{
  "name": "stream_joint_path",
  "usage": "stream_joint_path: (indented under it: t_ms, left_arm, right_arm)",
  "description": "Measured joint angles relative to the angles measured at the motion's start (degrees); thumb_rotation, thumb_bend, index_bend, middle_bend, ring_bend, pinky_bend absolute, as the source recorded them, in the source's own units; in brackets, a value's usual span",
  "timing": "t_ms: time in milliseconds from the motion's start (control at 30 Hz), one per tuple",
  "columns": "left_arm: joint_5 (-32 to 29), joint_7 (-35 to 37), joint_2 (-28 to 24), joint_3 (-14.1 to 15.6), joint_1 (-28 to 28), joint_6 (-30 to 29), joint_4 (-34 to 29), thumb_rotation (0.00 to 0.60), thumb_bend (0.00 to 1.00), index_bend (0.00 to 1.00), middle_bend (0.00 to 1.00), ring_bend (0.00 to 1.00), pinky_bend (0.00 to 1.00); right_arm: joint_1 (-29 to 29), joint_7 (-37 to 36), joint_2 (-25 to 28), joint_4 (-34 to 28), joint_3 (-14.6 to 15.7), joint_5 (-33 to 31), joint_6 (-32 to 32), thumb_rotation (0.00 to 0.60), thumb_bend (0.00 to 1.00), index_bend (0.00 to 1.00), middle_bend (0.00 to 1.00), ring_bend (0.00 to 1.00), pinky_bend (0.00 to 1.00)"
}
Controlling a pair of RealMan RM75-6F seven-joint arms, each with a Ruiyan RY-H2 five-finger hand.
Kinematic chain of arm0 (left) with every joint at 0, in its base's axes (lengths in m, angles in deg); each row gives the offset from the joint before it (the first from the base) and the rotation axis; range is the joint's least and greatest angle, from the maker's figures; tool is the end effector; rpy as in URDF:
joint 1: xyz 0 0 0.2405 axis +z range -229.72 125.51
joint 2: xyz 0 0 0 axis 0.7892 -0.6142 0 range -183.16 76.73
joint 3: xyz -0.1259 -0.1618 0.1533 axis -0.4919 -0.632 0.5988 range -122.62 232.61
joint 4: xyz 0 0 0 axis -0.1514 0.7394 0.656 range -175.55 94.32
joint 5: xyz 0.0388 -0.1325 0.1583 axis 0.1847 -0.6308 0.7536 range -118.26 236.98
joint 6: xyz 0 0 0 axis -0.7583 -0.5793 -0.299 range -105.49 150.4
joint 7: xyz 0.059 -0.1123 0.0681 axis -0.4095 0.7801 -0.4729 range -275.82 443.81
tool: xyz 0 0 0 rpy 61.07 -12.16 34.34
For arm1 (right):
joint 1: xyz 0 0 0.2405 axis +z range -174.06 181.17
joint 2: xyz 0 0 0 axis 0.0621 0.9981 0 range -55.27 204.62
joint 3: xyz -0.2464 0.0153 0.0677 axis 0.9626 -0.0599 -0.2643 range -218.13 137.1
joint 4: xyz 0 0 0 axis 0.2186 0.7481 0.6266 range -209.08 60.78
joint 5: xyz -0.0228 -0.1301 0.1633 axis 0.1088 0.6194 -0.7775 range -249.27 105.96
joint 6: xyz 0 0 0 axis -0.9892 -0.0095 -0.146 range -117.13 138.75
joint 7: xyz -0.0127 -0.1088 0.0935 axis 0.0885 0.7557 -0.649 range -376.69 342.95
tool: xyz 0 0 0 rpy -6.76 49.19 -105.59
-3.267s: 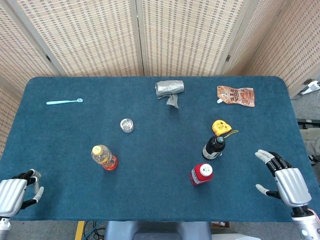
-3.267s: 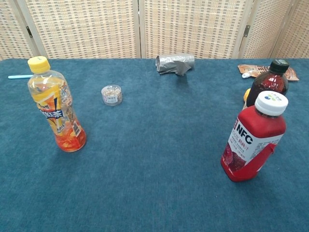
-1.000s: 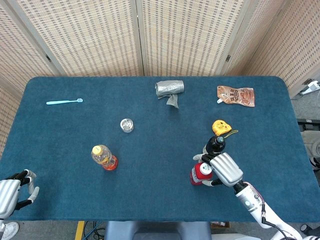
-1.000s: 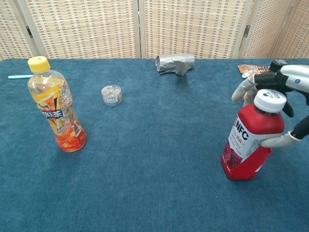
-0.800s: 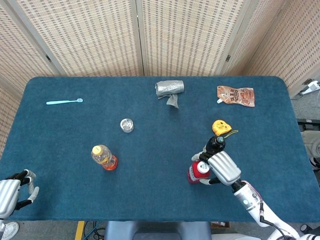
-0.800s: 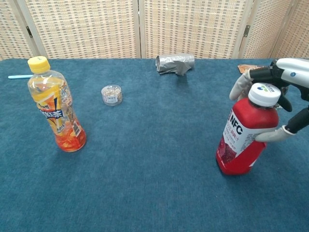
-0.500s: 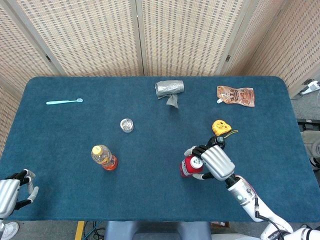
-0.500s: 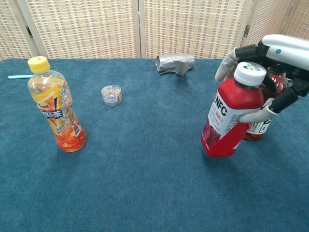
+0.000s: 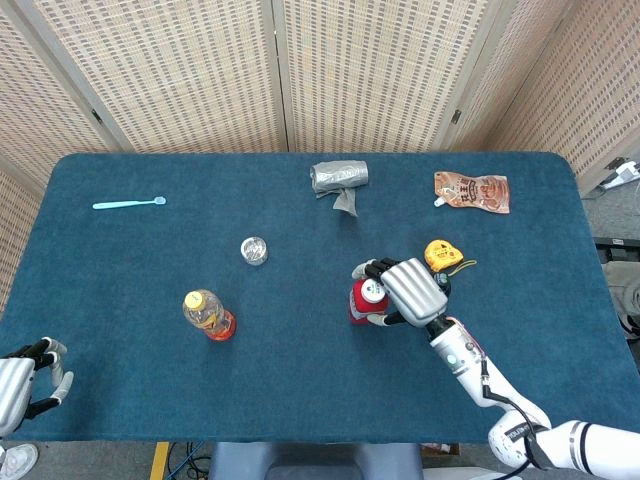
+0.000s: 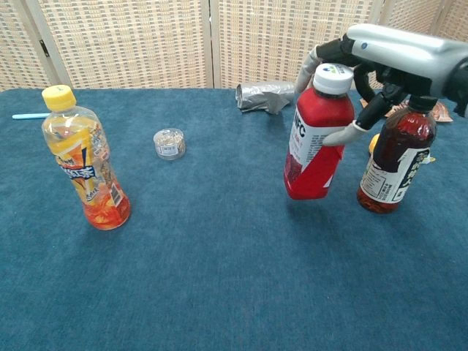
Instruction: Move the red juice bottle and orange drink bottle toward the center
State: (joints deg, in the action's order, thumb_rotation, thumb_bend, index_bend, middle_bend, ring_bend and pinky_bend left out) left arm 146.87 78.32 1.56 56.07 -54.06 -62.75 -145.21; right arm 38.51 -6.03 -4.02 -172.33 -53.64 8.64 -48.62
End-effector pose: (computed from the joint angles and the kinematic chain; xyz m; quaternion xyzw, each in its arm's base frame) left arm -0.2897 0.1492 0.1803 -0.6147 -0.4015 -0.3442 0.5852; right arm -0.1249 -0.3110 0.0434 0.7271 -0.3467 0.4700 0.3609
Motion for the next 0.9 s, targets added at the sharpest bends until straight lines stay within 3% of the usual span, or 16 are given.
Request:
stream_joint_path:
  t_ms: [300, 733, 900]
  left_arm:
    - [0.05, 0.67, -0.59, -0.06, 0.25, -0.46, -0.38, 0.6, 0.35, 0.5, 0.4, 0.44, 0.57]
    - [0.08, 1.18, -1.23, -0.14, 0.58, -0.9, -0.82, 0.6, 0.35, 0.5, 0.4, 0.44, 0.57]
    - [-0.06, 0.9, -1.23, -0.12, 0.54, -0.66, -0.92, 0.6, 0.35, 0.49, 0.4, 0.44, 0.57]
  right_arm:
    - [3.47, -1.07, -4.69, 6.09, -1.4, -3.18, 2.09, 0.6, 0.11, 0.38, 0.57, 0.55, 0.71]
    - [5.64, -4.93, -8.82, 12.76, -0.47, -4.24, 3.04, 0.6, 0.1, 0.38, 0.57, 0.55, 0.71]
    - [5.95, -6.16, -8.65, 13.07, 0.05, -4.04, 3.46, 0.6, 0.06, 0.38, 0.47, 0.52, 0.71]
